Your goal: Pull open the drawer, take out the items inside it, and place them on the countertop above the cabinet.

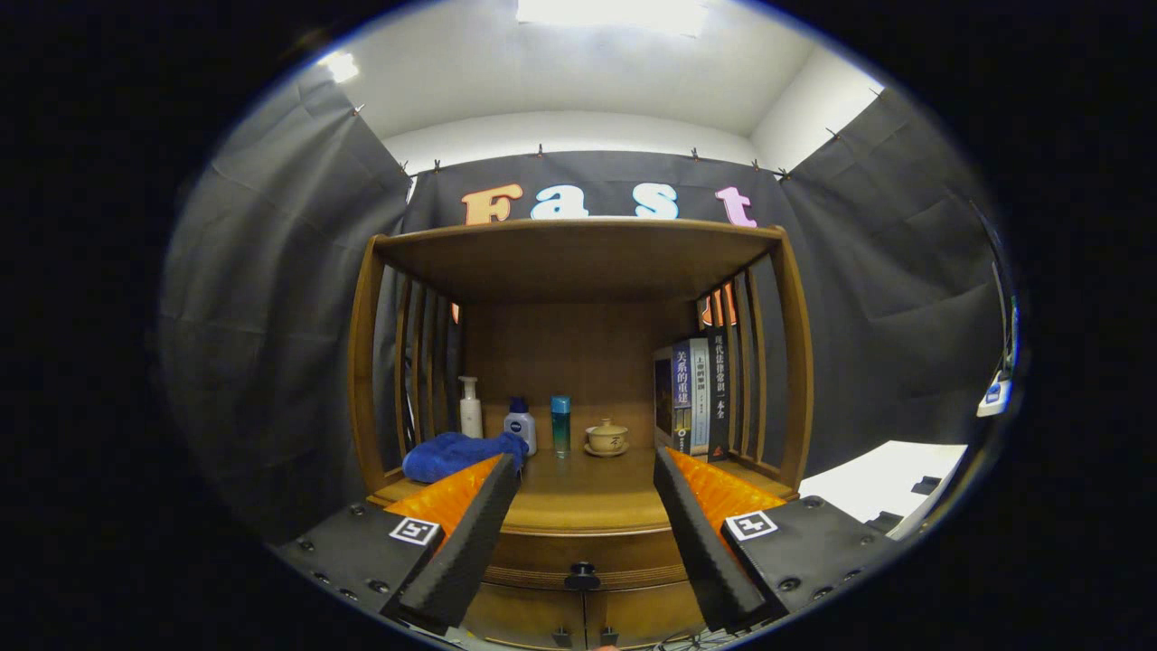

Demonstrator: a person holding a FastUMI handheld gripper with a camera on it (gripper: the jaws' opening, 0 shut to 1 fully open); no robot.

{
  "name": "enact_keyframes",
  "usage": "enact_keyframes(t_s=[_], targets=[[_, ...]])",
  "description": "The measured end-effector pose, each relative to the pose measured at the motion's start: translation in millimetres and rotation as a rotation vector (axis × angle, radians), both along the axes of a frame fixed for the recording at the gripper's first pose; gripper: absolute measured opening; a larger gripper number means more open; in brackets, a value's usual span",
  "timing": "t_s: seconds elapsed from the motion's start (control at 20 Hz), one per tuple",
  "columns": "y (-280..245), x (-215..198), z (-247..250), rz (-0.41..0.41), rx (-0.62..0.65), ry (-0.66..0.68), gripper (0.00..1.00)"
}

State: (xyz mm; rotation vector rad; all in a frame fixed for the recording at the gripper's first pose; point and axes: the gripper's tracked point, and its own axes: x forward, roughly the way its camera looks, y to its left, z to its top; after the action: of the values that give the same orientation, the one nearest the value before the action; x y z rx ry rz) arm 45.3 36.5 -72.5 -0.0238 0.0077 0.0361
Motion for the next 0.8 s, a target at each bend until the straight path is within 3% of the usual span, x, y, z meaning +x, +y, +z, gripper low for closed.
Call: enact_keyframes(t_s=[0.8], targets=[[9, 35, -195, 0.001, -0.093, 0.204, 0.99]])
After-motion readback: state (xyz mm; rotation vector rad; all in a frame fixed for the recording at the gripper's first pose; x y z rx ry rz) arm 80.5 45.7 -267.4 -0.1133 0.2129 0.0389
